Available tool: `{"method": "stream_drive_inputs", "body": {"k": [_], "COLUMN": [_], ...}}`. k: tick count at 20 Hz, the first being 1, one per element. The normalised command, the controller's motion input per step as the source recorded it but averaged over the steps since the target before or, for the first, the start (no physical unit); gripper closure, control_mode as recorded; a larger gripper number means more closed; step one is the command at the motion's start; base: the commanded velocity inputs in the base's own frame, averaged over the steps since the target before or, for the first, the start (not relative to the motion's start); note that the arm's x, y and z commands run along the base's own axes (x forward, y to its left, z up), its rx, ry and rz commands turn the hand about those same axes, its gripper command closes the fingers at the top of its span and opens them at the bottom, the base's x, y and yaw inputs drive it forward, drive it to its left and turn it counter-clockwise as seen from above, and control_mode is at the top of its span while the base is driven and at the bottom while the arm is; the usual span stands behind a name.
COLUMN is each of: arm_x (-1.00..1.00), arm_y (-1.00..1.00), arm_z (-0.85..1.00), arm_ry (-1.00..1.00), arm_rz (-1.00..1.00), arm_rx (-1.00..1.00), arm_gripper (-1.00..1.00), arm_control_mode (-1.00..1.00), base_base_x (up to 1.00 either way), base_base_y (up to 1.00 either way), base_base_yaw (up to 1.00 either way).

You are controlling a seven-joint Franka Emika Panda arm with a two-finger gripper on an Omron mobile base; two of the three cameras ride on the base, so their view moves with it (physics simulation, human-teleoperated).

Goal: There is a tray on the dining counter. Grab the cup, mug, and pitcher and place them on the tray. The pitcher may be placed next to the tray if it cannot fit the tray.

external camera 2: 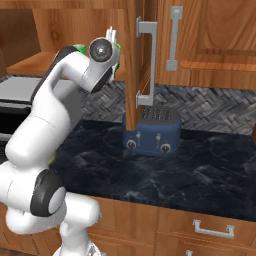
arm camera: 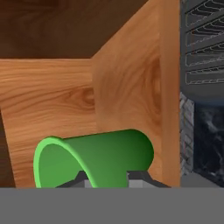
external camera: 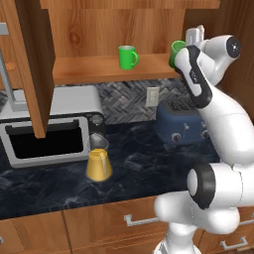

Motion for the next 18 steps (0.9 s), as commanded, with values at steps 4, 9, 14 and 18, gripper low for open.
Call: {"method": "stream_drive_inputs", "body": {"k": [4,9,14,18], "arm_x": [-0.99,-0.84,-0.67,-0.73], "arm_y": [0.03,0.00,0.05,0.09], "arm_z": [0.01,0.05,0.05,0.01], "arm_ry": [0.07,0.15,0.20,0.24], "arm_rz": [0.00,0.00,0.00,0.00], "arm_rx": [0.03,0.05,0.03,0.05], "arm_gripper": [1.00,1.00,1.00,1.00], "arm_control_mode": [-1.00,-1.00,-1.00,-1.00], "base_base_x": [0.00,0.00,0.00,0.00], "base_base_y": [0.00,0.00,0.00,0.00], "base_base_yaw": [0.00,0.00,0.00,0.00]}}
